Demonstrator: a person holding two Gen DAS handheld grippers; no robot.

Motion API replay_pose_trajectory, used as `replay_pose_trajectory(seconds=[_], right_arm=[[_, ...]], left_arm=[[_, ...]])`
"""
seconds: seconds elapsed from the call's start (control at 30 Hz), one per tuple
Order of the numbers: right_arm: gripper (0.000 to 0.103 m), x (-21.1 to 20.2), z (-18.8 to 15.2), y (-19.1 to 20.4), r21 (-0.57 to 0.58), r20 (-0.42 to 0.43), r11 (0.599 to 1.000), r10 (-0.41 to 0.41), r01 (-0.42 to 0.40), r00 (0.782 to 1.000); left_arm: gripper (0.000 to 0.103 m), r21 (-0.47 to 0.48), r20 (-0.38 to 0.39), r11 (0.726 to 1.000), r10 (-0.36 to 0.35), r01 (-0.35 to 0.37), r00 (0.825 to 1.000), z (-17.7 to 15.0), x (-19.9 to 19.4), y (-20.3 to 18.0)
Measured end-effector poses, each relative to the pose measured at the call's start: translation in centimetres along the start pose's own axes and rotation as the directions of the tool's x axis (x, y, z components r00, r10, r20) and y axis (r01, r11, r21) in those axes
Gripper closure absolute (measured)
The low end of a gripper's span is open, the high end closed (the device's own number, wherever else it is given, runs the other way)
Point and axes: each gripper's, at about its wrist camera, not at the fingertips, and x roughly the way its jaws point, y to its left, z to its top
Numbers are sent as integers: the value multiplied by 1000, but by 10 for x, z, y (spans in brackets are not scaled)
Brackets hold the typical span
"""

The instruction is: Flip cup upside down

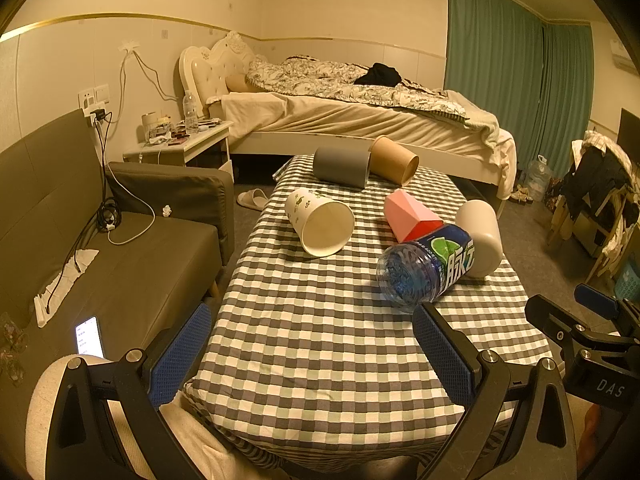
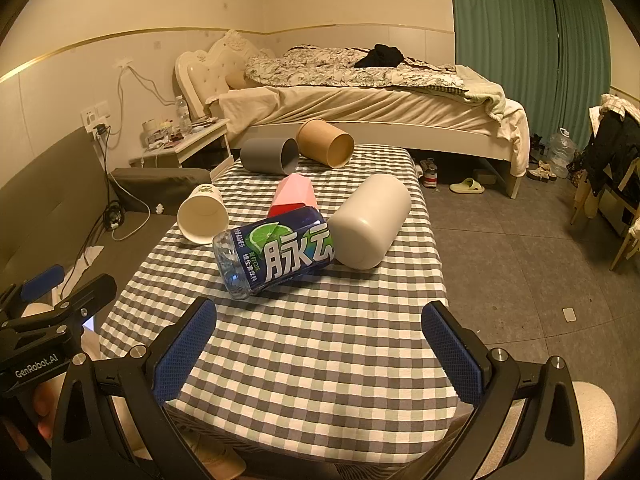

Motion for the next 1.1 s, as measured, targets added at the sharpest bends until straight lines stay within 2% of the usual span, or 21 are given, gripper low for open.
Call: replay_pose_trajectory(seconds=[0.43, 0.63, 0.8, 0.93, 1.1], right_arm=[[0, 3, -4, 4, -2, -15, 1000, 8, -8, 1000], [0, 7, 12, -4, -17, -39, 1000, 18, -18, 999], [0, 20, 45, -13, -54, -52, 997, 51, -54, 997], [0, 40, 89, -20, -99, -49, 991, 90, -95, 995], [0, 86, 149, -27, -173, -70, 975, 131, -141, 989]], left_arm=[[0, -12, -16, 1000, 3, -3, 1000, -2, 1, 6], [0, -32, -48, 999, 33, -34, 998, 12, 12, 5], [0, -31, -68, 997, 66, -68, 995, 37, 32, 4], [0, -28, -82, 995, 98, -100, 992, 67, 60, 5], [0, -36, -89, 992, 114, -118, 989, 111, 100, 4]])
